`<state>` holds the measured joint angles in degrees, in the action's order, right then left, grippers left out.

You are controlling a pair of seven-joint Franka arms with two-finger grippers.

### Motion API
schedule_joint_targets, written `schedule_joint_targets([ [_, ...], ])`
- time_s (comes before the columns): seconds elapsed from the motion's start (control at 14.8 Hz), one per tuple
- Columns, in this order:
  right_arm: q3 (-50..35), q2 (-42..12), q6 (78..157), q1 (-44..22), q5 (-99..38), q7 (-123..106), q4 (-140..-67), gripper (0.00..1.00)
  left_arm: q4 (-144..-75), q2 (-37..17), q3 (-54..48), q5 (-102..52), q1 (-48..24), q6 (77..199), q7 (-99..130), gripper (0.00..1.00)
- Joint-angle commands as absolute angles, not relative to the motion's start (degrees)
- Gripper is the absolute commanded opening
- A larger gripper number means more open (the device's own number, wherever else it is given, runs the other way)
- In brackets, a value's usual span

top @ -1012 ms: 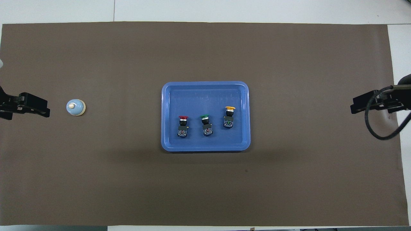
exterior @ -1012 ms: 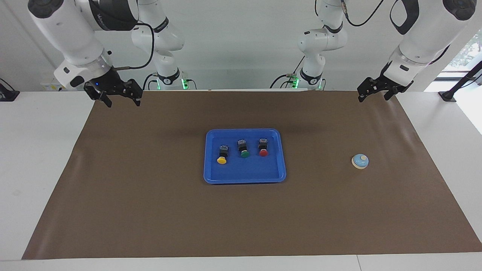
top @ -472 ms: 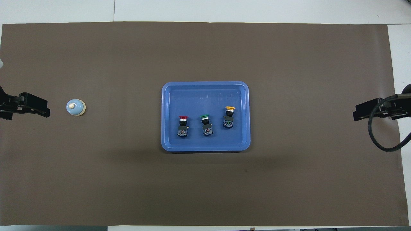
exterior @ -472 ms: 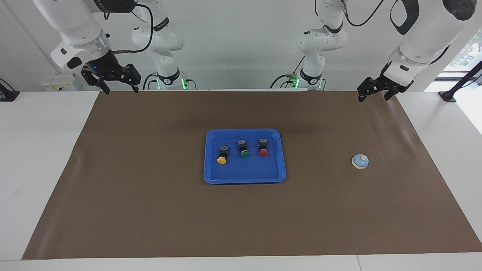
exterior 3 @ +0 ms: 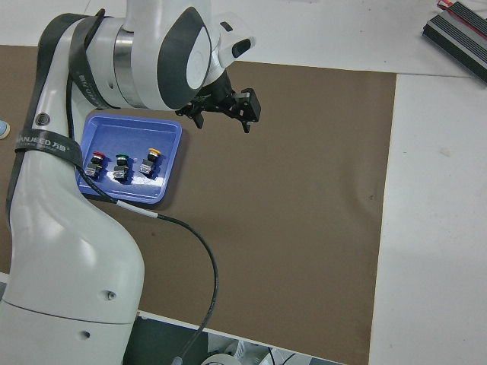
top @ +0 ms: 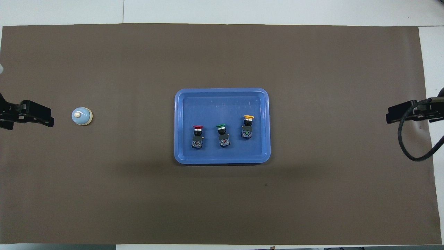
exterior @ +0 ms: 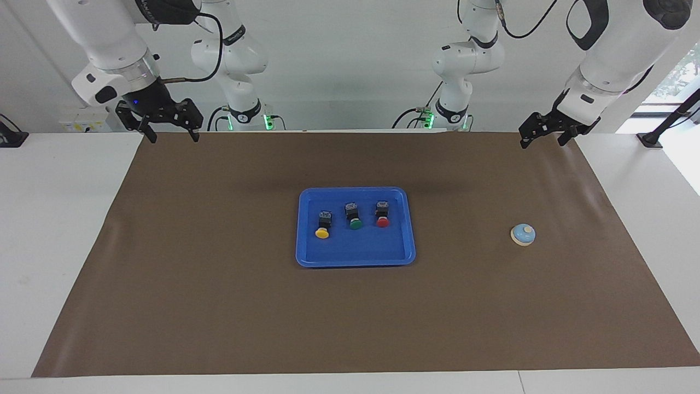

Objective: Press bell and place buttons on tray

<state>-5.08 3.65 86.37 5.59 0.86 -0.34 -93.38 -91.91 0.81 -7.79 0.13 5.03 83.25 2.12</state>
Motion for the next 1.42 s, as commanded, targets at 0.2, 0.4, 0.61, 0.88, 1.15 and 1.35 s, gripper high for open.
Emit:
schedule_joint_targets([
  [0.2, -5.62, 4.04, 87.19, 5.98, 1.58, -0.97, -94.13, 1.0, -92.37, 1.76, -7.73, 1.05, 5.1, 82.62, 2.55, 1.0],
  [0.4, -5.62, 4.04, 87.1, 6.15, 0.97, -1.14, -94.22, 1.0, -92.37, 1.76, -7.73, 1.05, 5.1, 82.62, 2.55, 1.0],
  [0.61, -5.62, 4.13, 87.01, 6.24, 0.7, -1.14, -94.13, 1.0, -92.37, 1.76, -7.82, 1.05, 5.1, 82.53, 2.55, 1.0],
  [0.88, -5.62, 4.31, 86.57, 5.98, 0.79, -0.97, -94.13, 1.0, -92.37, 1.76, -7.73, 1.05, 5.1, 82.53, 2.55, 1.0],
  [1.15, -5.62, 4.31, 86.57, 5.98, 0.79, -0.97, -94.13, 1.0, -92.37, 1.76, -7.73, 1.05, 5.1, 82.53, 2.55, 1.0],
  [1.35, -5.62, 4.31, 86.57, 6.06, 0.79, -0.97, -94.13, 1.0, -92.37, 1.76, -7.82, 1.05, 5.1, 82.53, 2.55, 1.0],
])
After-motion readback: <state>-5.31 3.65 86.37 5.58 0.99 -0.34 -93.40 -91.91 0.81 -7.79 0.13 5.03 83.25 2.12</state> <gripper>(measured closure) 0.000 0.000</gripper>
